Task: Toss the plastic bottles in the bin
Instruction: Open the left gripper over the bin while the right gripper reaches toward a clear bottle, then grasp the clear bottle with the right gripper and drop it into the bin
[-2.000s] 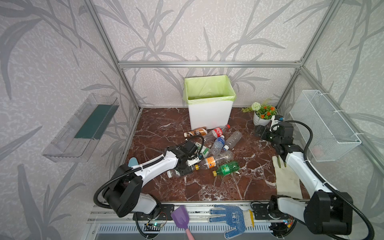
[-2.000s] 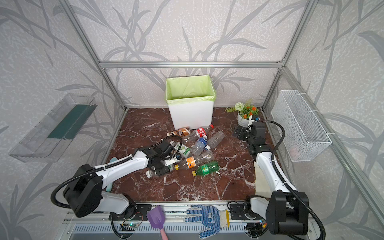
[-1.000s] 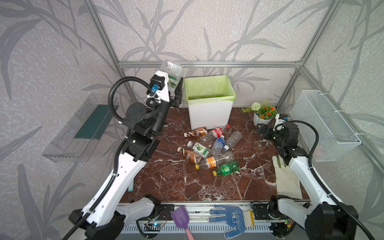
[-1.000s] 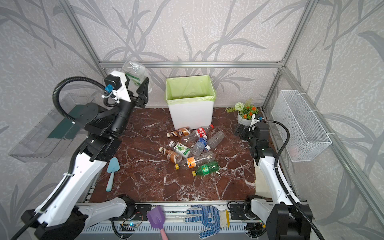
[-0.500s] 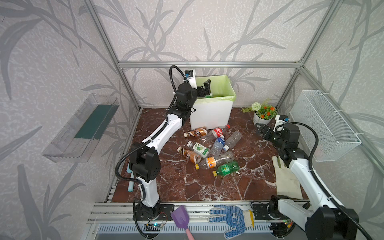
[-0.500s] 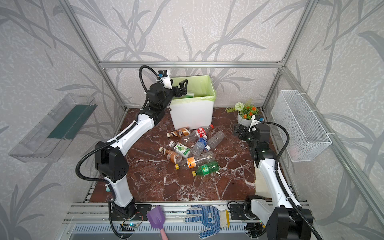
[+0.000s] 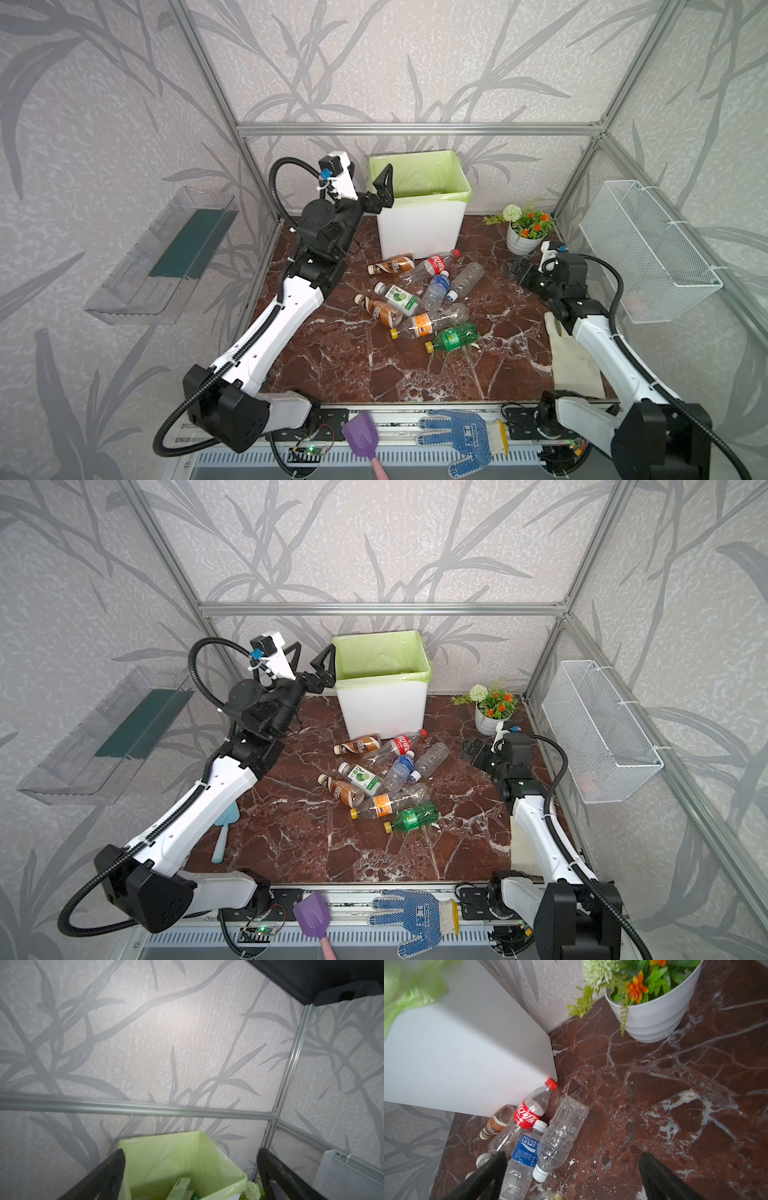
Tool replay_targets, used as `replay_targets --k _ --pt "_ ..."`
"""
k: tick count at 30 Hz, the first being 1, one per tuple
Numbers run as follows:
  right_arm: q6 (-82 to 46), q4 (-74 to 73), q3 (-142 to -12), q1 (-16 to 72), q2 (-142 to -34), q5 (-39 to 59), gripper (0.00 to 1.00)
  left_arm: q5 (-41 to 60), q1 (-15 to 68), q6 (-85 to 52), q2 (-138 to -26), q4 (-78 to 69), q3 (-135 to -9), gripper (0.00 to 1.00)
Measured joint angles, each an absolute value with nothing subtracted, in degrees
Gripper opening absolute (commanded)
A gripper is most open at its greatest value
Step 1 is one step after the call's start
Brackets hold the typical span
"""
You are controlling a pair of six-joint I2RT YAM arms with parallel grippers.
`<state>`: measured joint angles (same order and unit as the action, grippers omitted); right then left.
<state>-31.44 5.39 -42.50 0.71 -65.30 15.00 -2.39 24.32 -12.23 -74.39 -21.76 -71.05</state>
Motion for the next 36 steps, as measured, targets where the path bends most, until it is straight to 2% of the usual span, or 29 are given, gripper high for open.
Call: replay_targets --k 8,18,25,32,34,36 --pt "-36.5 6.3 -48.6 8.7 -79.1 13.0 0.97 -11.9 24.0 -10.5 -63.6 -13.1 -51.4 0.99" --pt "-43.9 6.3 -54.0 10.1 -92.8 14.0 0.9 -20.5 20.7 -13.1 -54.5 -5.0 -38.0 0.99" --pt "-45.5 6.7 -58.3 11.9 -99.8 15.5 0.88 -21.4 19.1 -16.5 -53.6 -0.8 -34.2 0.99" --pt "-45.8 7.6 -61.3 13.4 -104.9 15.5 0.81 -21.4 18.5 -17.8 -53.4 -0.4 -33.5 0.99" --pt "-45.9 8.1 -62.2 13.5 -106.1 15.5 0.77 -21.3 18.3 -17.8 -53.4 -0.4 -33.5 0.99" --pt "-45.7 8.2 -63.1 13.6 -107.0 15.5 0.67 -21.3 18.2 -17.8 -53.4 -0.3 -33.5 0.99"
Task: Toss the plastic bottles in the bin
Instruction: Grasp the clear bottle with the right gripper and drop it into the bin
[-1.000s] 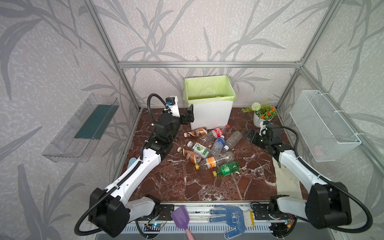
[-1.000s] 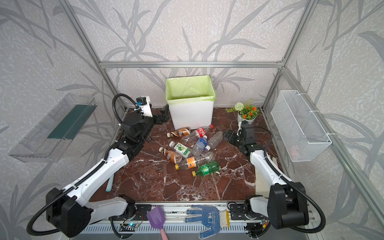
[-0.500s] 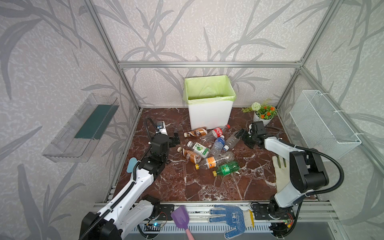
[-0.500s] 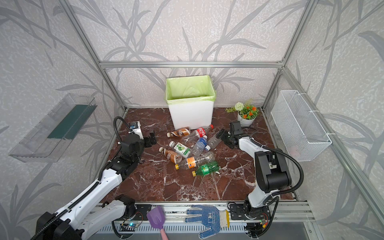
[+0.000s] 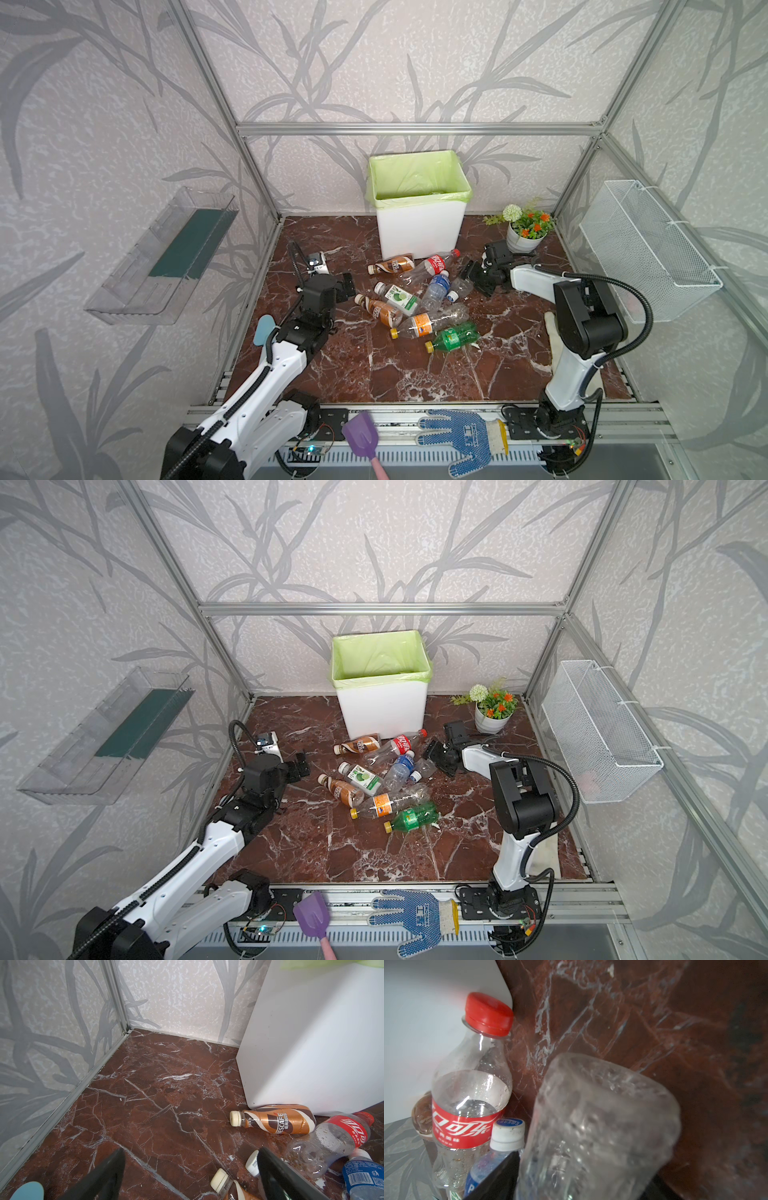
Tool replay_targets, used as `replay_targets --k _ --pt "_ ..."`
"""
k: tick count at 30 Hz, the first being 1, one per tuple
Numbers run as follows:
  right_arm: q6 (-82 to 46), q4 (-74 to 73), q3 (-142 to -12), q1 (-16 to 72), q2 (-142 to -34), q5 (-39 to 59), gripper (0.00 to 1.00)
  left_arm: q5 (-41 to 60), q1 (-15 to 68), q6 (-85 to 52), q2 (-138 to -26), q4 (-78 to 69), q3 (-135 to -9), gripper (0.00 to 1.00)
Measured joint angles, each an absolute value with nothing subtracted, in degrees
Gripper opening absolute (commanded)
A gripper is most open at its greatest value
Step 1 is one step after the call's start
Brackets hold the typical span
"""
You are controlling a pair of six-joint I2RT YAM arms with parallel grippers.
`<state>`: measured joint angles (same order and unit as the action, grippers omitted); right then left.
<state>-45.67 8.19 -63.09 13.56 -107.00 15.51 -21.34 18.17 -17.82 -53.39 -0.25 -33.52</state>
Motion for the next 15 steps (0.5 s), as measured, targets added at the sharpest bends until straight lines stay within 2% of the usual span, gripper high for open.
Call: replay_targets --k 3,7,15 --pt "-45.8 8.1 -63.7 13.6 -107.5 15.7 0.57 -21.2 17.9 -17.8 -53.4 0.1 -33.5 0.99" --pt "-45.7 8.0 -63.7 13.6 -107.4 16.0 0.48 -21.1 17.6 -18.0 -53.4 0.5 -33.5 0.99" --pt "-42.7 10.6 -64.9 13.6 -101.9 15.4 0.46 -20.9 17.1 -19.1 -53.8 0.8 -33.5 0.99"
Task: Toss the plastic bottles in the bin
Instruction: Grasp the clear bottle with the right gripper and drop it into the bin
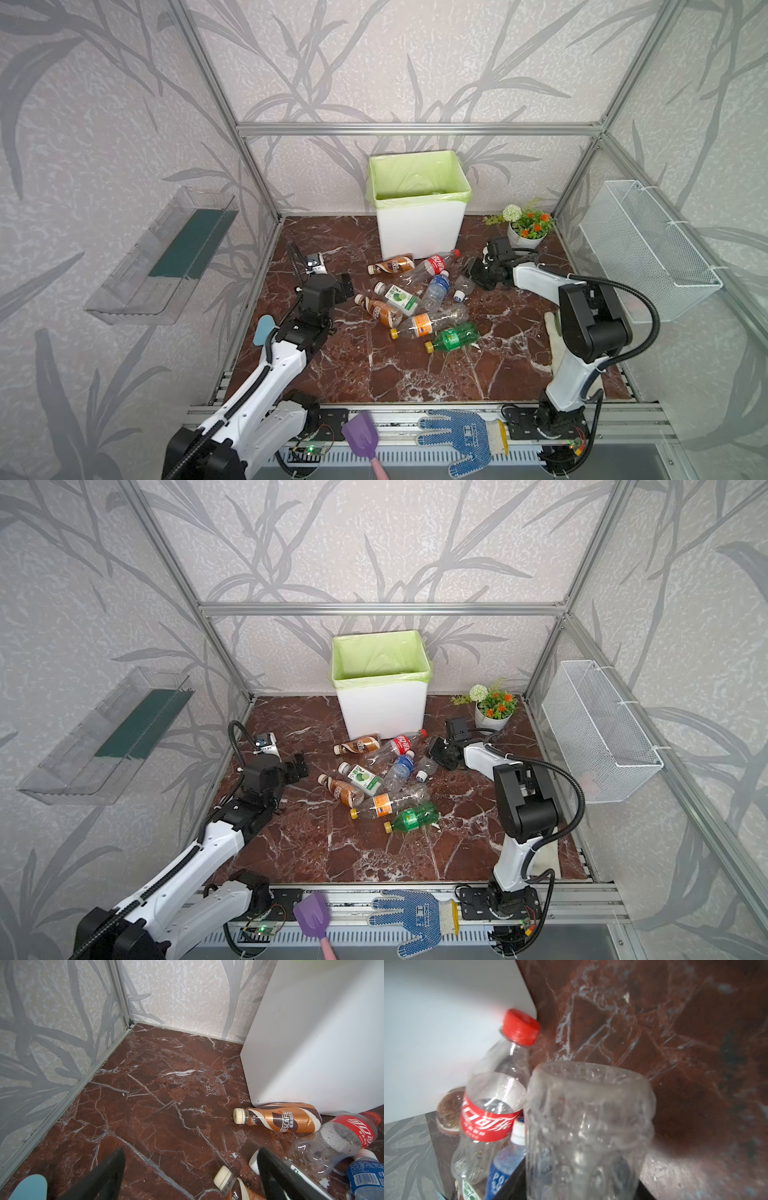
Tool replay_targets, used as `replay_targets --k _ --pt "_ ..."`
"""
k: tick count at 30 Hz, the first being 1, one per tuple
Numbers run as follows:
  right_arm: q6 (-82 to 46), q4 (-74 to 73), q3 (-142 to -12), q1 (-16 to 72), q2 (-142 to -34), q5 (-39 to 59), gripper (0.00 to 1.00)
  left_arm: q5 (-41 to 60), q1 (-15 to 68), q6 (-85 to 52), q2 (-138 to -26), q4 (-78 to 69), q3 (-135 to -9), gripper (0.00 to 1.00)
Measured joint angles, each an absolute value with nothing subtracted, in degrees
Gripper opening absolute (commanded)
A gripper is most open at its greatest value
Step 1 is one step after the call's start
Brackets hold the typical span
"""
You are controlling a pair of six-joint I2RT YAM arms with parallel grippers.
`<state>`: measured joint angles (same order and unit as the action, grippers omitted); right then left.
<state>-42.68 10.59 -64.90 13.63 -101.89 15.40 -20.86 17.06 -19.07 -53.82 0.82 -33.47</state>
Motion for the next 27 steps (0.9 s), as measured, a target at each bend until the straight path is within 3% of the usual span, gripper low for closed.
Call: replay_targets --k 11,16,19,22,25,27 --pt "-23.7 4.3 -87.9 13.6 -76.6 4.6 0.42 -19.2 14.0 -24.7 -61.3 1.2 -33.4 0.99" --pt "-20.8 -5.9 -94.7 13.7 -73.4 1.8 0.42 -16.8 13.4 -26.3 -63.7 1.5 -33.4 0.99" --pt "-22.3 -9.8 -100.1 14.0 -78.8 2.1 0.44 -15.4 13.4 -26.9 -64.0 1.8 -33.4 0.99" --pt "-24.3 -8.2 -110.6 15.6 -91.4 4.6 0.52 -14.2 13.4 -27.6 -64.1 1.8 -33.4 0.99" --pt "-24.3 -0.2 -126.8 17.8 -108.6 8.2 0.7 -13.2 13.4 -28.4 -64.1 2.0 -33.5 0.99" --pt "-24.1 8.0 -134.8 18.9 -118.4 9.5 0.9 -12.7 13.4 -28.8 -64.1 2.4 -33.7 0.99"
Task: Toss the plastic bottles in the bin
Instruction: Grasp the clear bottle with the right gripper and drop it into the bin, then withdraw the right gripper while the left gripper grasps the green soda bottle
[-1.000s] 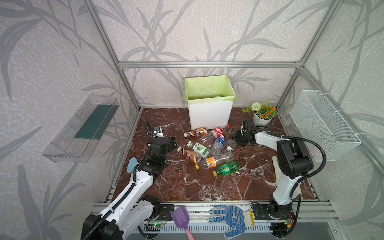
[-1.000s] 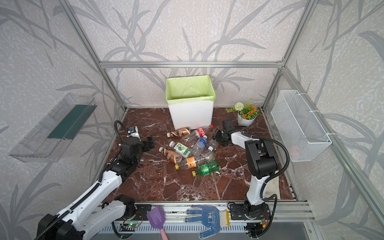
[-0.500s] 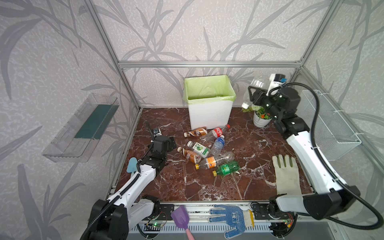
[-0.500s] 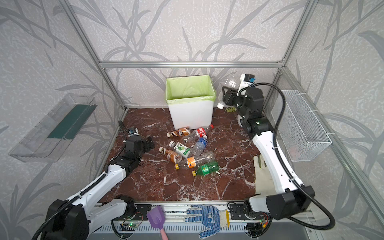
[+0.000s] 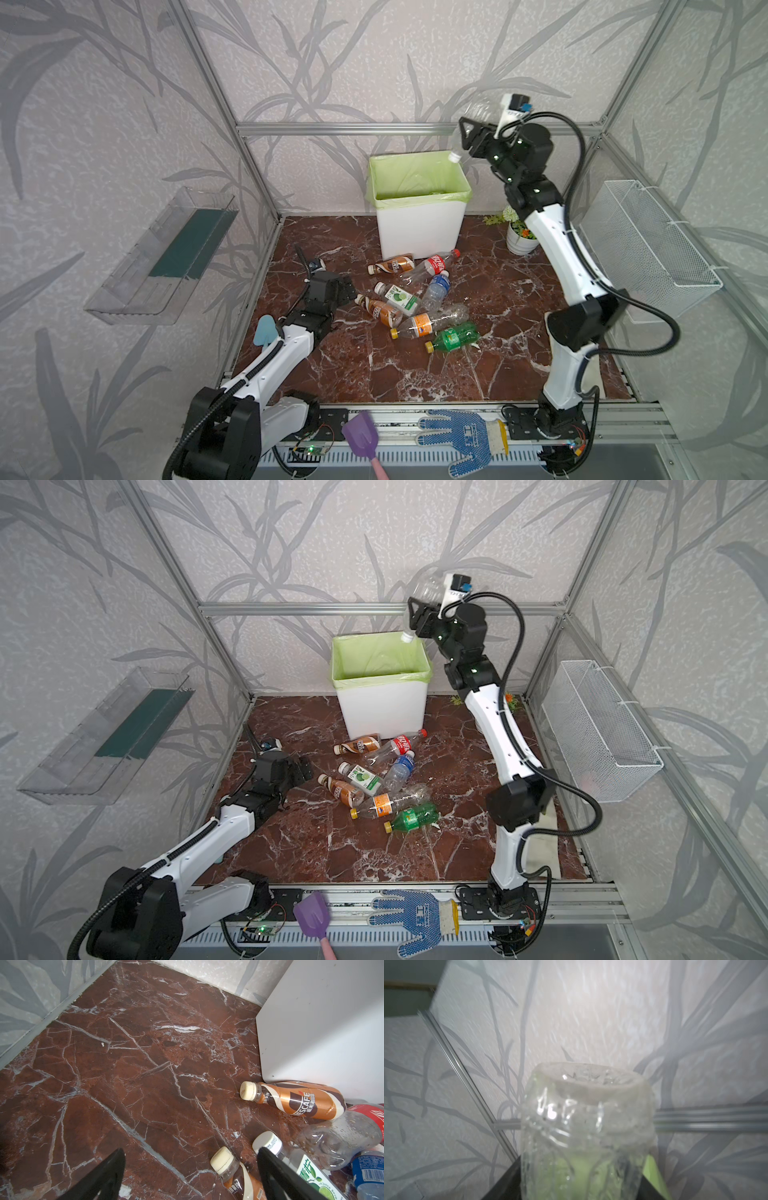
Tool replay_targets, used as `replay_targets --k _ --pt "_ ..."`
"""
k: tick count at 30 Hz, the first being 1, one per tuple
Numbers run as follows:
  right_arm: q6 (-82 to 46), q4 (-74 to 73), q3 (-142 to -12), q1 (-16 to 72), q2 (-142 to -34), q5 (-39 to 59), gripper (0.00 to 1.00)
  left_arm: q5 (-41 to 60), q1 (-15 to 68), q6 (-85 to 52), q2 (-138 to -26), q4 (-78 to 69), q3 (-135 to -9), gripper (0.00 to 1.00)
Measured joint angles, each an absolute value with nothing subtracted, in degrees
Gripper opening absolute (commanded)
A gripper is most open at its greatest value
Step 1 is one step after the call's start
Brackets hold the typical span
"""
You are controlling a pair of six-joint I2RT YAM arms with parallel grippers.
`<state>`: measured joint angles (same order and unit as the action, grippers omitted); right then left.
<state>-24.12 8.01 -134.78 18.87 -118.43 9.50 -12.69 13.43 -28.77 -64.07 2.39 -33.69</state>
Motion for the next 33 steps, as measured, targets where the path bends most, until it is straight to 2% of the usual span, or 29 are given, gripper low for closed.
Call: replay_targets --k 3,6,16,19,23,28,33 --pt "-22.9 17.3 -137.3 20.2 -123.9 9.8 1.0 -12.2 13.4 -29.1 -64.1 2.8 -33.8 0.99" --pt "-21.1 20.2 -135.3 21.0 -121.7 8.2 0.99 -12.0 13.4 -29.2 -64.0 3.1 -33.8 0.99" --pt "-17.5 11.0 -112.0 21.3 -91.2 5.4 0.99 -9.9 13.4 -28.5 -63.8 3.1 -33.7 0.99" --pt "-16.9 9.3 -101.3 21.1 -84.1 4.8 0.99 -8.1 13.4 -27.0 -63.0 3.0 -33.7 0.99" --pt "-17.8 7.6 -80.6 18.7 -77.3 4.8 0.99 -6.7 15.2 -22.7 -59.9 3.0 -33.8 0.99" --pt "-21.4 8.8 -56.5 10.2 -72.5 4.2 0.99 -10.5 27.3 -13.5 -59.5 6.5 -39.3 0.99" --pt "-24.8 9.5 -40.9 1.6 -61.9 3.5 0.99 -12.4 44.1 -5.6 -69.9 10.5 -51.4 0.99"
